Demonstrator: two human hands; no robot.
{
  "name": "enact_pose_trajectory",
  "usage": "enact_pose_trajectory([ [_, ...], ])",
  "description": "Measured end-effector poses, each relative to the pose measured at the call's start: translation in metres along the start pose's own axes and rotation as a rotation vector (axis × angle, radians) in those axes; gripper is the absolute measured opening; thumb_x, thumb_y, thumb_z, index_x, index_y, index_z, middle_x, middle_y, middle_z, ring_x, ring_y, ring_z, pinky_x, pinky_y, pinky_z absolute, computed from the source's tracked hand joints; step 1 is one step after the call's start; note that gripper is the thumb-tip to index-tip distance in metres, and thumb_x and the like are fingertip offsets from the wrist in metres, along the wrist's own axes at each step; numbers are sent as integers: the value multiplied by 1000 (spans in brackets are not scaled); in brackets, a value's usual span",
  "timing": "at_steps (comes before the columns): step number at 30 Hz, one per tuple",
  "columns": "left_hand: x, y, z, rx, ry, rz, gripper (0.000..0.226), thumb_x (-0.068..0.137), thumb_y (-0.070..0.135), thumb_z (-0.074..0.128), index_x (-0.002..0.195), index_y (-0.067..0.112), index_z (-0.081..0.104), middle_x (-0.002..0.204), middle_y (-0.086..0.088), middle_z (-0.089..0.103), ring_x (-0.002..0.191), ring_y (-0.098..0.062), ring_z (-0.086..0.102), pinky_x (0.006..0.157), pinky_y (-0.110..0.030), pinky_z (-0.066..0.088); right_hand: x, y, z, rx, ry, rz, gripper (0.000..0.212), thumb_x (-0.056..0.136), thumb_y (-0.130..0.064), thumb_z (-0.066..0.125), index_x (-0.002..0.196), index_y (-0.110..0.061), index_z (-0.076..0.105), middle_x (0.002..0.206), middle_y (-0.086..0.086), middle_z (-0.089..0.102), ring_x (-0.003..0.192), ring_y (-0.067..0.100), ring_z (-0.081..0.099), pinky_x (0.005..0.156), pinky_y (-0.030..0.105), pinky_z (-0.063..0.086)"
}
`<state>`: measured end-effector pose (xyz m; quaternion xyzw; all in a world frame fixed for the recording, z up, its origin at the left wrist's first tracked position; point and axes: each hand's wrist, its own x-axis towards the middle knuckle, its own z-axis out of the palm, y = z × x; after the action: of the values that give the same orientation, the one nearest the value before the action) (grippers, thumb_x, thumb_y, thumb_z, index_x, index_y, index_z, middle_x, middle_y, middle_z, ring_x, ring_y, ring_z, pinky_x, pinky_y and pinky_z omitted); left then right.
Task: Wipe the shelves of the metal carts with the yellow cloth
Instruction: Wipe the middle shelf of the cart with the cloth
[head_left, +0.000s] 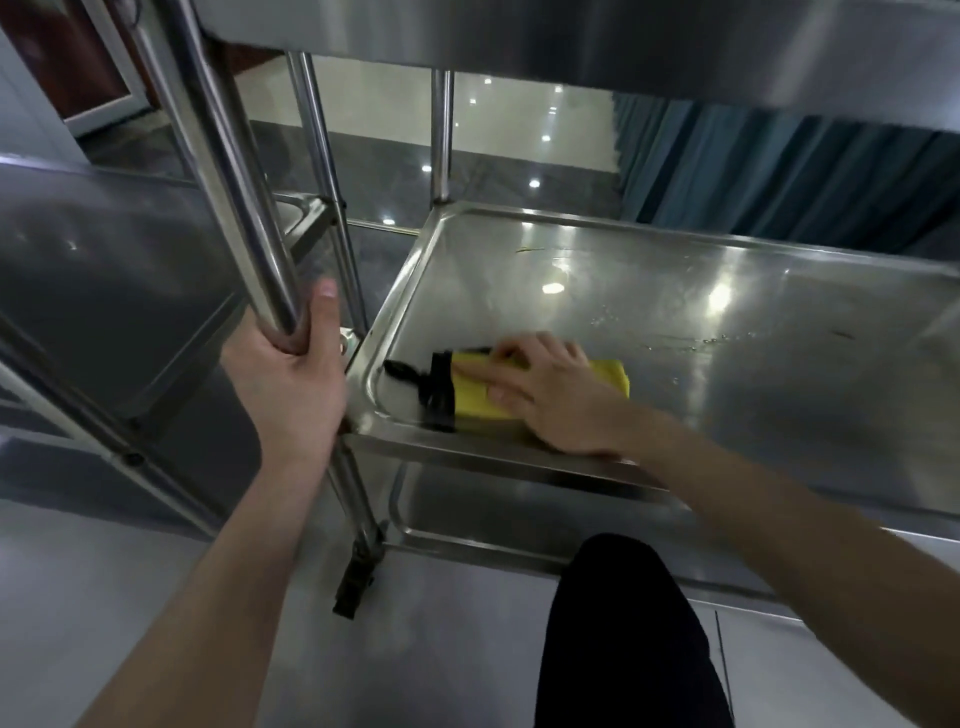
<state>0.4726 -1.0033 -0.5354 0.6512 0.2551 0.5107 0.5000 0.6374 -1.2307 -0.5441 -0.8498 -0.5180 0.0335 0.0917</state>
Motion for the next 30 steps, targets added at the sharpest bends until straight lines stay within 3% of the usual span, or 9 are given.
enact_pose_trajectory([
  [7,-3,-2,4,-63,40,63,72,99,55,74,64,13,27,54,-16,28,45,-41,33,43,-49,35,167,130,-19,-15,39,318,49,112,-53,31,160,-52,39,155,5,42,148,30,32,121,55,22],
  [13,-6,13,-2,65,34,-11,74,92,71,71,67,8,40,55,-19,45,48,-42,51,48,-54,46,69,68,-13,6,28,214,47,113,-50,32,160,-55,35,156,-3,40,146,26,32,120,49,21],
  [16,-28,26,-9,205,106,90,51,95,54,77,105,9,55,93,-7,65,86,-20,67,81,-54,56,-13,24,-5,12,17,102,47,114,-48,34,159,-57,36,156,-6,41,145,21,31,118,41,20],
  [17,-47,30,-10,268,173,192,52,96,38,81,117,-1,53,110,-13,60,102,-23,63,91,-54,53,-36,13,-1,13,36,86,46,114,-49,33,159,-57,36,155,-7,41,144,20,32,115,37,19],
  [19,-85,42,-1,390,213,505,42,95,12,75,119,-15,53,121,-31,51,114,-44,54,97,-57,48,-72,-1,2,14,81,109,49,112,-52,27,159,-56,37,154,-10,41,140,18,35,113,33,20],
  [22,-100,35,46,565,-208,629,27,101,13,63,124,-1,63,126,-19,57,119,-39,54,104,-49,43,-93,-6,4,-3,103,136,50,111,-54,23,159,-55,38,153,-10,42,139,18,36,118,37,25],
  [25,-77,10,92,780,-529,430,46,110,37,39,139,7,58,141,-14,57,138,-38,50,119,-51,36,-91,8,0,11,68,171,46,115,-49,30,159,-56,35,153,-11,41,141,17,33,120,40,24],
  [27,-68,-6,102,895,-663,297,68,111,52,18,156,9,44,164,-15,41,158,-36,28,132,-52,19,-78,30,-4,37,49,221,46,114,-49,32,160,-57,34,155,-10,39,144,18,29,122,44,23],
  [30,-69,-14,101,995,-780,254,83,106,64,-1,170,16,22,179,-11,15,167,-24,0,135,-48,0,-19,91,-16,14,45,335,47,114,-51,29,160,-57,32,160,-3,36,150,26,27,123,52,22],
])
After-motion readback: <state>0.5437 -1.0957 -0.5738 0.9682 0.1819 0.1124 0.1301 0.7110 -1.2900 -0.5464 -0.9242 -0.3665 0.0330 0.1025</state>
